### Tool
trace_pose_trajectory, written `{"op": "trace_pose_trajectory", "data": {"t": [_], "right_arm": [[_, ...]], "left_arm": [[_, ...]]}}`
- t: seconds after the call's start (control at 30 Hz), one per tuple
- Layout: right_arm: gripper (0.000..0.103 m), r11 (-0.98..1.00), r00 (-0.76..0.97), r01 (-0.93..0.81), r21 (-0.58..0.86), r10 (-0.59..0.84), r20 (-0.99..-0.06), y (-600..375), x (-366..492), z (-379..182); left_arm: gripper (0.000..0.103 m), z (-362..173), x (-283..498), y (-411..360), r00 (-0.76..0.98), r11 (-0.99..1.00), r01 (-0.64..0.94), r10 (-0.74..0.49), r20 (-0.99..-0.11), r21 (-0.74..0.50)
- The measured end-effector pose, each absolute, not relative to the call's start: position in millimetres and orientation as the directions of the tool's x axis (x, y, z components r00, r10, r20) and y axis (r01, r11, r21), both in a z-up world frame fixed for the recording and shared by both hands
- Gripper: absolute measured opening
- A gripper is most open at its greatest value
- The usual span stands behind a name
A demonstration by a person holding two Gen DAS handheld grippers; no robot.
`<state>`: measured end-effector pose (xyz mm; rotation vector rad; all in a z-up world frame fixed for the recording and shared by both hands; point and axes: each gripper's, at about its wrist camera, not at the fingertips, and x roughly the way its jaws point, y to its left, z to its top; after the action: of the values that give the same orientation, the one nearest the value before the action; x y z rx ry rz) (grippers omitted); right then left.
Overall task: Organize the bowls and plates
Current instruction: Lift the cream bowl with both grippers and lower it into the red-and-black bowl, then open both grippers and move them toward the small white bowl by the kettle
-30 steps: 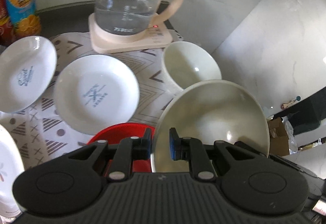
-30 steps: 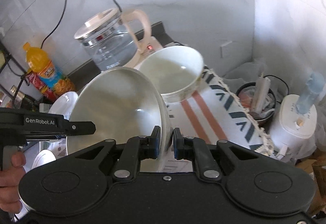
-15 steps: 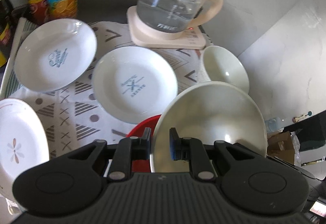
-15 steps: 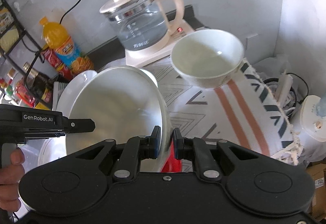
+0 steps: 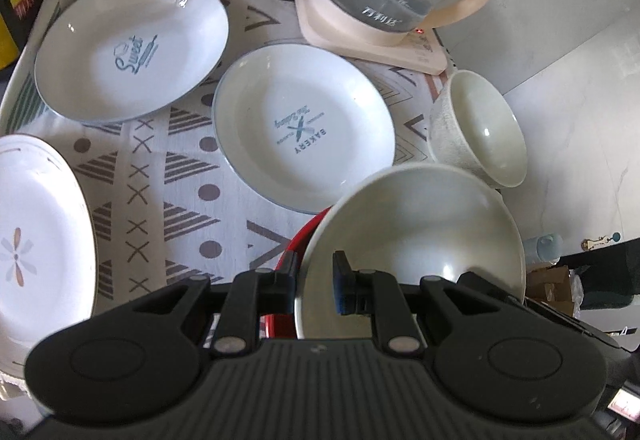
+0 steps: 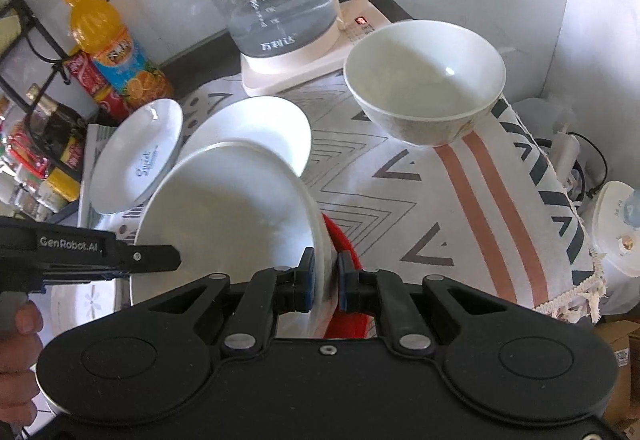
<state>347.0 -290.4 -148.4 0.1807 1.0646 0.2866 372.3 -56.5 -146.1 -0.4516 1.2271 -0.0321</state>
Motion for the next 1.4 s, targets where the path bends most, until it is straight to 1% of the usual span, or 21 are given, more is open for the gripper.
{"op": "trace_pose_trajectory", "data": {"t": [0.07, 0.13, 0.23, 0.47, 0.53, 0.57, 0.63, 0.77, 0.87, 0.93, 0.97, 1.0, 1.07, 1.1, 1.13, 1.37, 1.4], "right_arm": [[0.009, 0.951, 0.454, -0.142, 0.274, 0.308, -0.836, -289.2, 350.4, -150.9], [0.008, 0.951, 0.451, -0.144, 0.272, 0.308, -0.837, -287.4, 353.4, -152.8], [0.011, 0.956, 0.450, -0.162, 0.245, 0.292, -0.844, -280.5, 354.7, -155.2], [0.011, 0.958, 0.450, -0.166, 0.236, 0.286, -0.846, -274.7, 356.6, -155.2], [0.016, 0.957, 0.442, -0.164, 0.240, 0.289, -0.849, -274.2, 356.8, -154.9], [0.017, 0.958, 0.437, -0.165, 0.237, 0.286, -0.853, -273.1, 356.5, -154.7], [0.022, 0.959, 0.433, -0.174, 0.224, 0.279, -0.857, -270.5, 354.3, -154.0], [0.025, 0.957, 0.453, -0.217, 0.193, 0.274, -0.848, -270.1, 345.9, -149.9], [0.026, 0.958, 0.463, -0.191, 0.216, 0.281, -0.841, -275.8, 345.1, -145.8], [0.027, 0.962, 0.483, -0.180, 0.206, 0.269, -0.833, -279.1, 344.5, -141.8], [0.027, 0.961, 0.496, -0.176, 0.213, 0.273, -0.824, -282.4, 344.2, -139.2], [0.027, 0.960, 0.502, -0.171, 0.221, 0.278, -0.819, -284.8, 344.2, -137.5], [0.022, 0.960, 0.515, -0.156, 0.232, 0.280, -0.810, -289.7, 344.2, -133.7], [0.018, 0.959, 0.521, -0.156, 0.238, 0.285, -0.804, -291.6, 344.1, -132.0], [0.018, 0.958, 0.526, -0.153, 0.244, 0.288, -0.800, -293.5, 344.3, -130.5], [0.020, 0.964, 0.569, -0.101, 0.246, 0.259, -0.781, -311.0, 348.5, -122.4], [0.024, 0.964, 0.571, -0.091, 0.248, 0.255, -0.781, -314.1, 349.7, -122.3]], "left_arm": [[0.016, -145.6, 373.3, -54.6, 0.360, 0.906, -0.215, -0.273, -0.892, -0.364], [0.016, -142.7, 374.9, -54.6, 0.366, 0.914, -0.207, -0.259, -0.894, -0.350], [0.019, -136.0, 376.1, -50.5, 0.379, 0.916, -0.210, -0.247, -0.892, -0.342], [0.021, -122.7, 373.6, -34.2, 0.403, 0.911, -0.235, -0.225, -0.887, -0.338], [0.021, -120.2, 372.5, -31.3, 0.408, 0.912, -0.237, -0.220, -0.886, -0.336], [0.021, -118.7, 371.7, -30.5, 0.413, 0.912, -0.237, -0.219, -0.884, -0.336], [0.024, -117.0, 370.6, -29.1, 0.414, 0.912, -0.239, -0.215, -0.884, -0.334], [0.027, -116.0, 371.7, -31.4, 0.401, 0.930, -0.209, -0.202, -0.894, -0.304], [0.030, -115.2, 371.7, -31.9, 0.403, 0.929, -0.217, -0.194, -0.894, -0.299], [0.031, -114.4, 372.9, -35.5, 0.398, 0.931, -0.211, -0.198, -0.896, -0.299], [0.032, -113.8, 373.4, -37.3, 0.400, 0.934, -0.199, -0.201, -0.894, -0.298], [0.036, -112.8, 374.2, -39.9, 0.402, 0.937, -0.188, -0.200, -0.893, -0.295], [0.039, -112.1, 376.2, -43.5, 0.404, 0.941, -0.181, -0.195, -0.894, -0.287], [0.040, -111.5, 377.6, -45.2, 0.406, 0.941, -0.178, -0.195, -0.893, -0.287], [0.041, -110.9, 379.2, -47.0, 0.407, 0.942, -0.173, -0.197, -0.892, -0.288], [0.046, -106.6, 396.4, -64.7, 0.418, 0.950, -0.124, -0.212, -0.883, -0.287], [0.047, -106.6, 399.7, -67.6, 0.418, 0.951, -0.118, -0.214, -0.883, -0.286]]}}
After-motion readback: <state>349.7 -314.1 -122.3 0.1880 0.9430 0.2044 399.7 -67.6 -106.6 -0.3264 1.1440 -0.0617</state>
